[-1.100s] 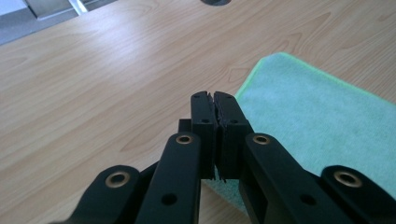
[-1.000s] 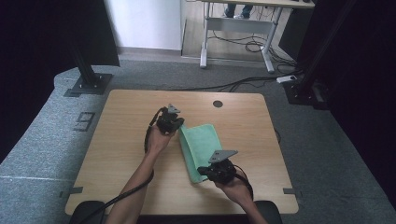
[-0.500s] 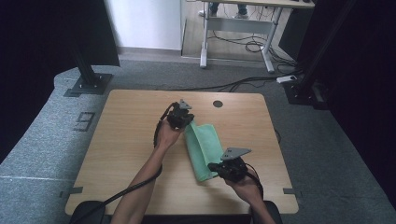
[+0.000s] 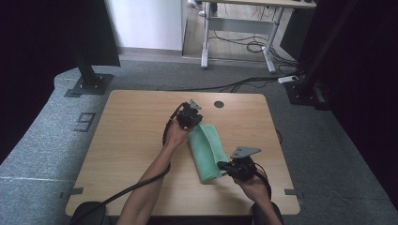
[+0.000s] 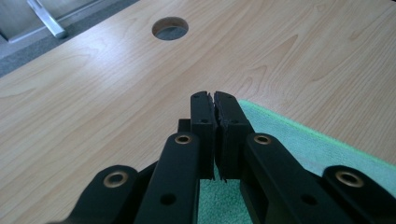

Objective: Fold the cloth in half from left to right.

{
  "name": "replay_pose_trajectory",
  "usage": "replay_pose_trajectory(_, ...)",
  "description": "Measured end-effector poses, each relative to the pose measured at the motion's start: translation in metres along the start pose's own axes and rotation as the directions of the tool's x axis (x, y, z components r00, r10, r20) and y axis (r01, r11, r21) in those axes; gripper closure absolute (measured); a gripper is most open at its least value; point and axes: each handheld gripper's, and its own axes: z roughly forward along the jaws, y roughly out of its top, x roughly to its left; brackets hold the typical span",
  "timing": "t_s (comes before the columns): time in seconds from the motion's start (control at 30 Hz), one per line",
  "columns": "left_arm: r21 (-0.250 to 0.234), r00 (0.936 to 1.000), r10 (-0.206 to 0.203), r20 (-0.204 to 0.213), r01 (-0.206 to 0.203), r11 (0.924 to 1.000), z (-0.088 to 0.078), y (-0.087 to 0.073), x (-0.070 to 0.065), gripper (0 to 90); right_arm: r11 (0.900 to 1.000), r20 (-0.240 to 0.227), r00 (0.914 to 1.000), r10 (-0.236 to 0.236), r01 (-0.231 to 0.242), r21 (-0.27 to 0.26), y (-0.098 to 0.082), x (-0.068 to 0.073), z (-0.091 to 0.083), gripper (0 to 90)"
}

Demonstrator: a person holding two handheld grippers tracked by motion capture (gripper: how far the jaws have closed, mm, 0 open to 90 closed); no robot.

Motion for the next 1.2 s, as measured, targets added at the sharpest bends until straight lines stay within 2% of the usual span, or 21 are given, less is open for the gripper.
replay_pose_trajectory(0.2, 0.013, 0.9999, 0.01, 0.001, -0.01, 0.9999, 0.012, 0.003, -0.004, 86.4, 1.0, 0.019, 0.9997, 0.015, -0.015, 0.022, -0.008, -0.007, 0.002, 87.4)
replay_pose_trajectory(0.5, 0.046, 0.9998, 0.017, 0.007, -0.018, 0.9988, 0.032, 0.0, -0.004, 86.1, 0.997, 0.048, 0.9976, 0.049, -0.051, 0.051, -0.02, -0.02, 0.008, 87.4)
replay_pose_trajectory(0.87, 0.072, 0.9996, 0.026, 0.007, -0.026, 0.9971, 0.047, -0.004, -0.006, 84.4, 0.994, 0.054, 0.9956, 0.077, -0.081, 0.079, -0.032, -0.029, 0.017, 87.4)
replay_pose_trajectory(0.97, 0.072, 0.9995, 0.033, 0.005, -0.033, 0.9969, 0.049, -0.004, -0.006, 80.0, 0.993, 0.053, 0.9953, 0.081, -0.085, 0.085, -0.034, -0.03, 0.018, 87.4)
replay_pose_trajectory(1.2, 0.042, 0.9994, 0.028, -0.021, -0.027, 0.9987, 0.043, 0.001, -0.003, 57.7, 0.992, 0.05, 0.9955, 0.081, -0.085, 0.097, -0.036, -0.03, 0.021, 87.3)
